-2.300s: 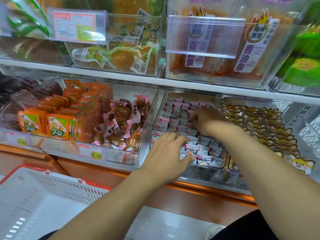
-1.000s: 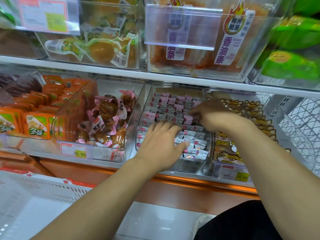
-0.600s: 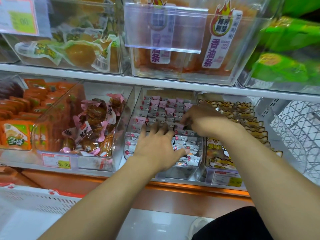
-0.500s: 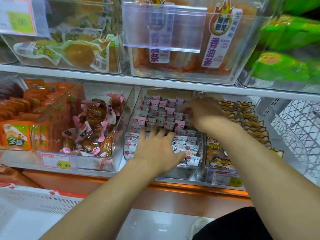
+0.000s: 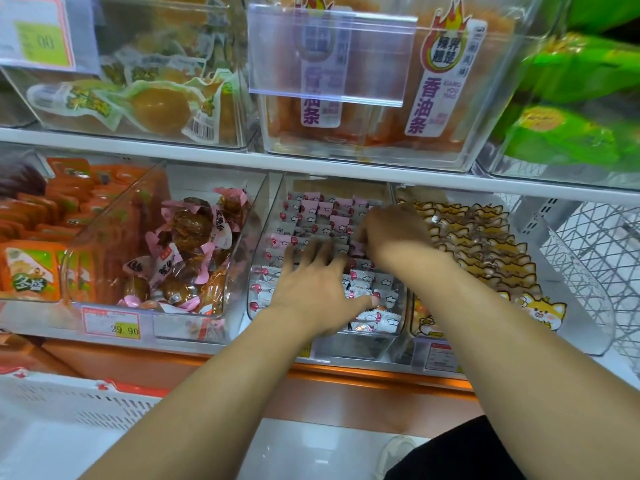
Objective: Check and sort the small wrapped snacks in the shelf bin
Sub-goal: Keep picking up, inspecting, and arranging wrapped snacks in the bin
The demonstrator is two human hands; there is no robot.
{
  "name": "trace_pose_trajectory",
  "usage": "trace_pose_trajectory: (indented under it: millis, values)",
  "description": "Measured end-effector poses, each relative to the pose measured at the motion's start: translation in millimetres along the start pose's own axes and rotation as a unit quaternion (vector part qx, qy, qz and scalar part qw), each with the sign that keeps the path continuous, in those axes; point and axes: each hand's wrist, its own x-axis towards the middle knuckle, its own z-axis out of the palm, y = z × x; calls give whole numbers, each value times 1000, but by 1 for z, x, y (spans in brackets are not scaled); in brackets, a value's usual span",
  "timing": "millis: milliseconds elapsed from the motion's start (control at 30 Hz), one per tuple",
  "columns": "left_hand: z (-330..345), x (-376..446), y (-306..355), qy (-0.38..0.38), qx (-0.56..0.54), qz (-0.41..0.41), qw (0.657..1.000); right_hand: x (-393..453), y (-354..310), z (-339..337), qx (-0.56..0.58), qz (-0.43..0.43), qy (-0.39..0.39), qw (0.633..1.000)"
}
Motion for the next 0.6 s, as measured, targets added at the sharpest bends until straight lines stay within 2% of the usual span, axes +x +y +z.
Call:
trace_pose_trajectory:
  millis: [67,200,400,500,600]
  values:
    - [-1,-4,5,6,19,-12,1000,2,-2,2,-20,-3,25,999]
    - [1,-17,13,1,38,-32,999,3,-3,0,-23,-9,6,1000]
    - [-1,-29,14,-23,41,-28,998,-1,-14,-3,79,-43,-48,995]
    - [-4,-29,13,-28,36,-23,999,0,-17,2,77,-24,-65,995]
    - [-5,-29,11,-25,23,-19,999,4,-16,3,72,-2,-44,996]
